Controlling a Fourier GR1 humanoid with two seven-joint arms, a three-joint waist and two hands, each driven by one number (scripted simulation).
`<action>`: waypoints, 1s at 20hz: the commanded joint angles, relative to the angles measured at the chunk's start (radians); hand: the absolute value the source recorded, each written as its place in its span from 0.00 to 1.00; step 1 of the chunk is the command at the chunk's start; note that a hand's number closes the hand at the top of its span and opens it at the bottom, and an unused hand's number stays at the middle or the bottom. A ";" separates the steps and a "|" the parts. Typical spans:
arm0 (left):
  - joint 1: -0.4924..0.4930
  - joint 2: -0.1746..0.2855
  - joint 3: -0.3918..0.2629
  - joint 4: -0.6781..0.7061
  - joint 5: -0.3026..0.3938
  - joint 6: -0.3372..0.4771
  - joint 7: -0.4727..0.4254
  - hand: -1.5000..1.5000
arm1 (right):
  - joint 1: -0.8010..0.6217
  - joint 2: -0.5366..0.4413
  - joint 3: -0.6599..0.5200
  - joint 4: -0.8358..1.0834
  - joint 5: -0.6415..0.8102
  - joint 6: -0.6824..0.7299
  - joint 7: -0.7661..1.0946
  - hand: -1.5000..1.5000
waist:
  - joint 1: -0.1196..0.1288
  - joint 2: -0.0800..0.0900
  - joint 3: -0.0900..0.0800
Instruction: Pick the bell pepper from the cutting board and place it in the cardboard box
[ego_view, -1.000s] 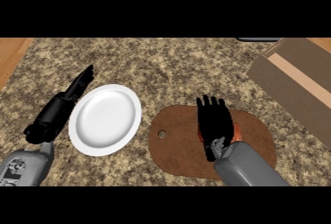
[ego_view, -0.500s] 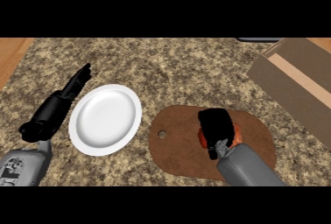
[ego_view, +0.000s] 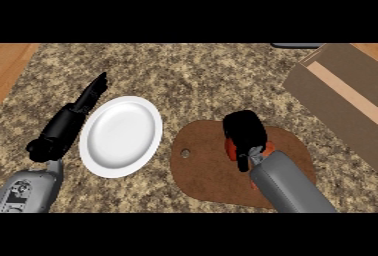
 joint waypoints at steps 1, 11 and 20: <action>-0.004 0.001 -0.006 -0.003 -0.014 -0.003 -0.010 0.50 | -0.064 -0.017 -0.128 0.144 -0.107 -0.129 -0.219 1.00 | 0.018 0.013 0.004; 0.000 -0.021 0.010 -0.001 -0.024 -0.001 0.001 0.50 | -0.270 -0.030 -0.219 0.217 -0.079 -0.249 -0.391 1.00 | 0.006 0.003 0.003; -0.029 -0.027 0.027 0.029 -0.026 -0.009 0.024 0.50 | -0.216 -0.114 -0.362 -0.120 -0.093 -0.229 -0.217 1.00 | -0.024 -0.003 0.002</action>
